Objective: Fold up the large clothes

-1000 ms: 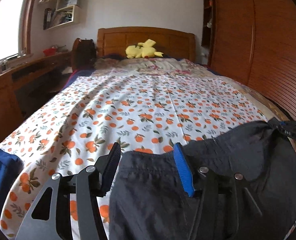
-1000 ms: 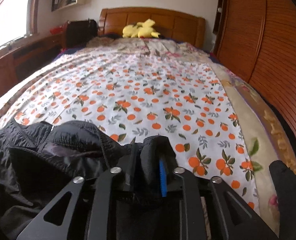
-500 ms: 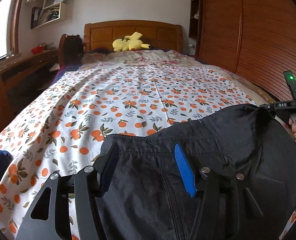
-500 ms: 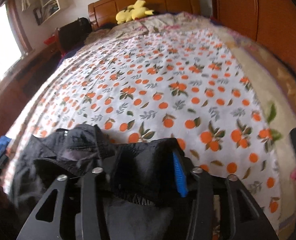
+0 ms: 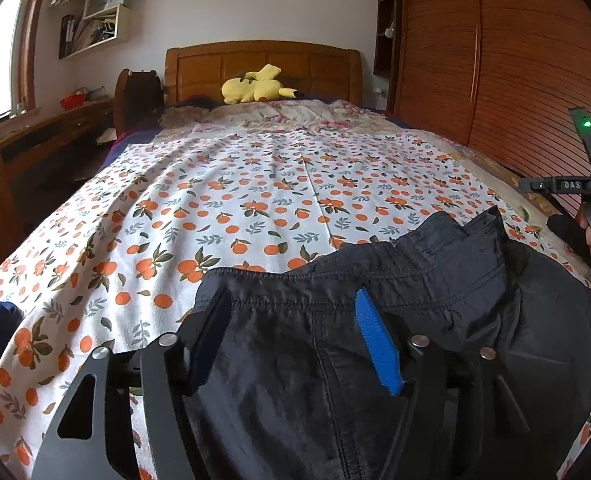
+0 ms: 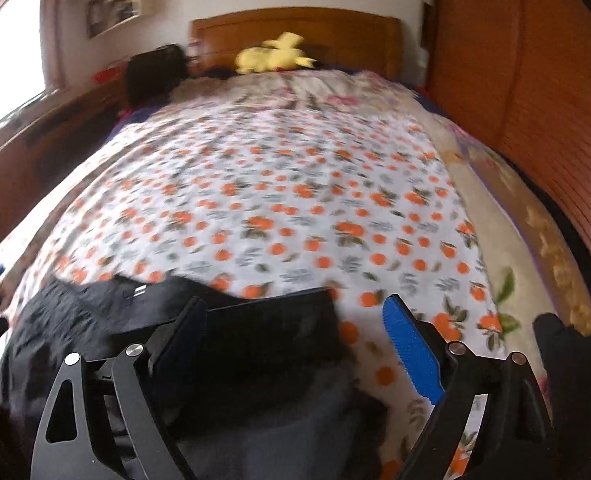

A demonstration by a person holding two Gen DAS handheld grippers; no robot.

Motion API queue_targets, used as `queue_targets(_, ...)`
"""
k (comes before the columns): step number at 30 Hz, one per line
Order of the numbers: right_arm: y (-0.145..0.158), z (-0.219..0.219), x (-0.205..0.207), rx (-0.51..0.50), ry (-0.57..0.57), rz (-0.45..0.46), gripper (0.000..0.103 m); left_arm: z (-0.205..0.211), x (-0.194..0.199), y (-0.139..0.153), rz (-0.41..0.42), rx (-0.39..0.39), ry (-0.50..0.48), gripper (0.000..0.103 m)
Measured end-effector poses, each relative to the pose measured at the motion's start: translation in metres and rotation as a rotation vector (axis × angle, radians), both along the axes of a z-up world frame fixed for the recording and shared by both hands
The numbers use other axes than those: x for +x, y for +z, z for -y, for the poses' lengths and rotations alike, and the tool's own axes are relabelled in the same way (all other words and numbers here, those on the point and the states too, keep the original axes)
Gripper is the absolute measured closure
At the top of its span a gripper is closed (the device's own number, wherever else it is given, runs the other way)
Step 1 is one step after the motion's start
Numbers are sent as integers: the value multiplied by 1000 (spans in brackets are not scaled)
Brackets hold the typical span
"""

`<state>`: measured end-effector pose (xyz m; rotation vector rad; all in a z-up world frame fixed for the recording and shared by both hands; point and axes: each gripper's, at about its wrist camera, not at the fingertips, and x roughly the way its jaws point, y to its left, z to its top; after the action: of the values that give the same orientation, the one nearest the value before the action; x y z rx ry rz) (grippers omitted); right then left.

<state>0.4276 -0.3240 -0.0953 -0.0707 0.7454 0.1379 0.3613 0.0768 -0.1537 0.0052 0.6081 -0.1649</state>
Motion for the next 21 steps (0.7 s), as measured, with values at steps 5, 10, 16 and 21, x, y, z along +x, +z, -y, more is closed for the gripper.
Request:
queue_targets(5, -7, -56, -30, -20, 137, -1, 25, 2, -6, 5, 22, 2, 2, 12)
queue_targets(10, -28, -98, -41, -50, 220, -51, 41, -2, -13, 9, 39, -13, 7, 4)
queue_targets(16, -54, -120, -26, -107, 216, -113, 84, -6, -17, 10, 39, -18, 6, 4)
queue_targets(21, -57, -119, 1, -104, 187, -89, 96, -8, -22, 11, 40, -19, 3, 4)
